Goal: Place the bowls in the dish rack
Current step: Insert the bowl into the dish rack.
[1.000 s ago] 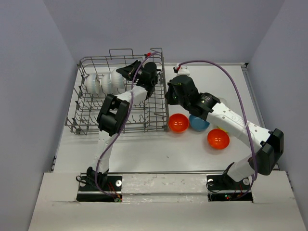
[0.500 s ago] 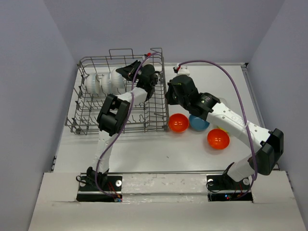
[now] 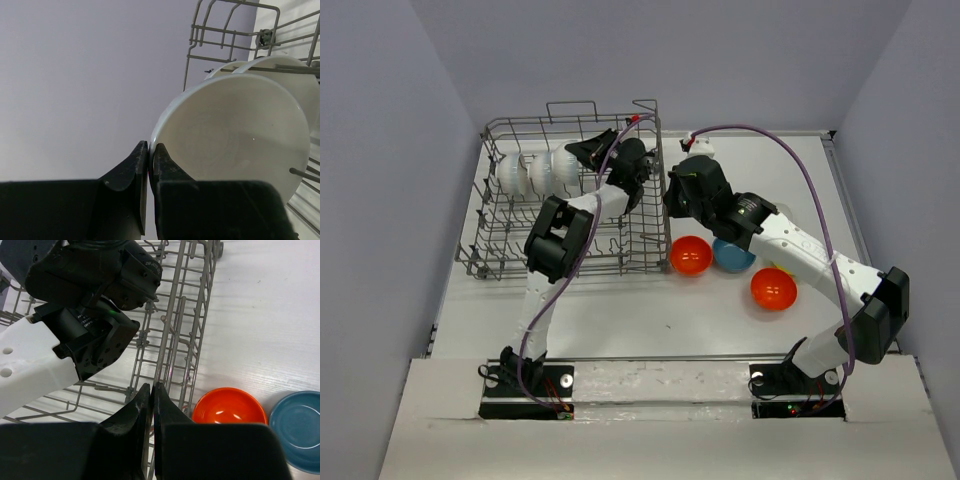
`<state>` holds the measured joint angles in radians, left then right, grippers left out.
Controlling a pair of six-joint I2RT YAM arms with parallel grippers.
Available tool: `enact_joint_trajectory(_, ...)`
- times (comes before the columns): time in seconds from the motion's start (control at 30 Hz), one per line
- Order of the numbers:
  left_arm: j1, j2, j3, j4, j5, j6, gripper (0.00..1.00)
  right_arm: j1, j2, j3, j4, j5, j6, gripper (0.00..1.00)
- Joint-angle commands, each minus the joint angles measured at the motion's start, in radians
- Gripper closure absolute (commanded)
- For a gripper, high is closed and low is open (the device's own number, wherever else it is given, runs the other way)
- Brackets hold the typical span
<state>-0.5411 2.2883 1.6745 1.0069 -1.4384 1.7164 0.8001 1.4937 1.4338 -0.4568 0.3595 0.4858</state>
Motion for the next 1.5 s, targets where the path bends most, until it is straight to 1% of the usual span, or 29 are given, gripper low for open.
enact_joint_trajectory(0.0,-0.017,-0.003,0.010,0.071,0.018,0.006,1.00,0.010,0.003,0.016,0.021,-0.002,-0.036,0.99)
enact_joint_trajectory(0.27,-0.017,0.026,0.016,0.070,0.022,0.009,1.00,0.010,0.000,0.016,0.021,-0.004,-0.036,0.99)
enact_joint_trajectory(0.4,-0.016,0.046,0.043,0.062,0.013,0.005,1.00,0.010,-0.003,0.013,0.021,-0.002,-0.039,0.99)
enact_joint_trajectory(0.7,-0.014,0.066,0.145,-0.027,-0.031,-0.080,1.00,0.010,-0.001,0.014,0.018,-0.001,-0.039,0.99)
enact_joint_trajectory(0.97,0.004,0.048,0.134,-0.066,-0.039,-0.109,1.00,0.010,0.003,0.020,0.014,-0.007,-0.039,0.99)
enact_joint_trajectory(1.27,0.020,0.056,0.180,-0.218,-0.051,-0.210,1.00,0.010,0.010,0.036,0.004,-0.010,-0.042,0.99)
enact_joint_trajectory(1.47,0.032,0.054,0.186,-0.251,-0.054,-0.236,1.00,0.010,0.016,0.040,0.000,-0.011,-0.042,0.99)
